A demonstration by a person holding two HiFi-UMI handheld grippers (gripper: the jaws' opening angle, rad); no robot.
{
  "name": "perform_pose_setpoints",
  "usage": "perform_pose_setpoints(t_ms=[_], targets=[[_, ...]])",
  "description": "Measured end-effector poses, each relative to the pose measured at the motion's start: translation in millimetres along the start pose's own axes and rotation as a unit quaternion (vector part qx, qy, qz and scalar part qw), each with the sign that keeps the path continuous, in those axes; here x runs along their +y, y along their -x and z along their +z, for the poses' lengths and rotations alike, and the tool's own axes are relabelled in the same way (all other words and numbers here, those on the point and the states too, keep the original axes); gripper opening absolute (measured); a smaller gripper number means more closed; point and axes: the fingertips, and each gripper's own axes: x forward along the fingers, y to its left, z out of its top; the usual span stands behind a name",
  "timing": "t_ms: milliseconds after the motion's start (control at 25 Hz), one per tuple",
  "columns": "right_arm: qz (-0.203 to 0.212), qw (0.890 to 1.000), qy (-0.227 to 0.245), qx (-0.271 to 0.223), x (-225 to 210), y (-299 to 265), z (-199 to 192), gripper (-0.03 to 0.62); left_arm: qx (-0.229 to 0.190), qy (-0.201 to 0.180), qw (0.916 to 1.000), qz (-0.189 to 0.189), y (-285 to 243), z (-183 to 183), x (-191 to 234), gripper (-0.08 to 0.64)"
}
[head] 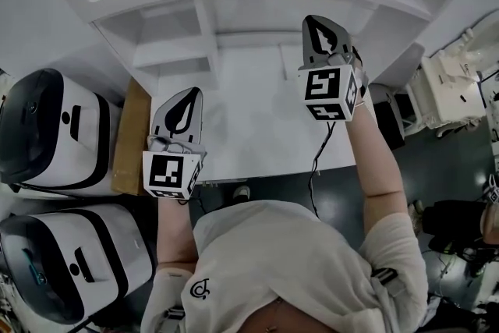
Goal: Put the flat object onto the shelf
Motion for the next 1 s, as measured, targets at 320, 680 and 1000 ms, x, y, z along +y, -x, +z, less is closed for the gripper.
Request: perform_pose_setpoints(t_ms=[320,680,1000], targets=[[0.038,0.988,-0.132,-0.068,49,61,-17,0.005,-0.008,-0.008,0.9999,0.007,2,6,-5,0.012],[0.070,0.970,-0.199,-0.119,68,101,-13,0.005,-0.006,-0.004,1.0000,0.001,-1,1,-2,0.012],[0.077,0.960,-0.239,-0.124,63,103,-17,0.003,-0.011,0.006,0.9999,-0.007,0,2,0,0.012]])
